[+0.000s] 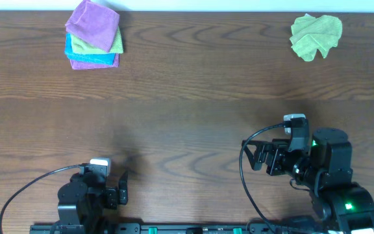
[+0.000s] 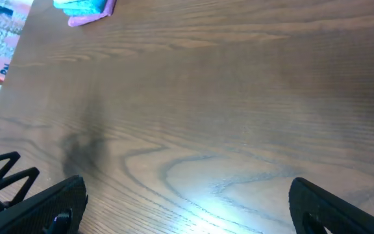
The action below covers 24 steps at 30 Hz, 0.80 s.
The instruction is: Fold the cloth
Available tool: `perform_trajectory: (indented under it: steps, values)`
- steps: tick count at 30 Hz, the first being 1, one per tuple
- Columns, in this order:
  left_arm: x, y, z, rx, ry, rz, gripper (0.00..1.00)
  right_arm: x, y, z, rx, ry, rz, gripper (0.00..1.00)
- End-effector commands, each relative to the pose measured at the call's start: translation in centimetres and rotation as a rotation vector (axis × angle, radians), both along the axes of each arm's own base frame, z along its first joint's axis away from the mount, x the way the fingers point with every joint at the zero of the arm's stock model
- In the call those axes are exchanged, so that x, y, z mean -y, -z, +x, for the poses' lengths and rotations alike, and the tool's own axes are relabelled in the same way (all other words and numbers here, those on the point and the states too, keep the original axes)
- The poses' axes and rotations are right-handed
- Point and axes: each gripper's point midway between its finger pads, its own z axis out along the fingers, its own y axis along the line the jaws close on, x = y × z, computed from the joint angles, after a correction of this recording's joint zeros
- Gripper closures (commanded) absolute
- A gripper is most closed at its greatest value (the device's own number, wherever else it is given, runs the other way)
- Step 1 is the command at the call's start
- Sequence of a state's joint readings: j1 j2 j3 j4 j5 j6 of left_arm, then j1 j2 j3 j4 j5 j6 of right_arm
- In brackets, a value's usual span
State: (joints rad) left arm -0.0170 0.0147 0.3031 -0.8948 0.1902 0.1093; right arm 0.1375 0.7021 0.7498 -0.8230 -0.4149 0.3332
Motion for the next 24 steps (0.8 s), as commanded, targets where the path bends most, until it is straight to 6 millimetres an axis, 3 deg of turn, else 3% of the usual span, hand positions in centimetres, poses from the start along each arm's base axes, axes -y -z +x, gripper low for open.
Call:
perform_trajectory:
  steps: [1,14,18,24]
  values:
    - [-0.3,0.6,-0.3,-0.014,0.003,0.036,0.05,0.2,0.0,0.0,-0.005,0.014,0.006,0.01]
    - [-0.3,0.6,-0.3,-0.014,0.003,0.036,0.05,0.3,0.1,-0.5,-0.012,0.015,0.004,0.01]
    - [-0.3,0.6,-0.3,-0.014,0.003,0.036,0.05,2.6,0.1,-0.2,0.058,0.107,-0.099,0.01]
    - [-0.3,0.6,-0.3,-0.014,0.003,0.035,0.05,5.1,0.5,-0.4,0.263,0.061,-0.348,0.01]
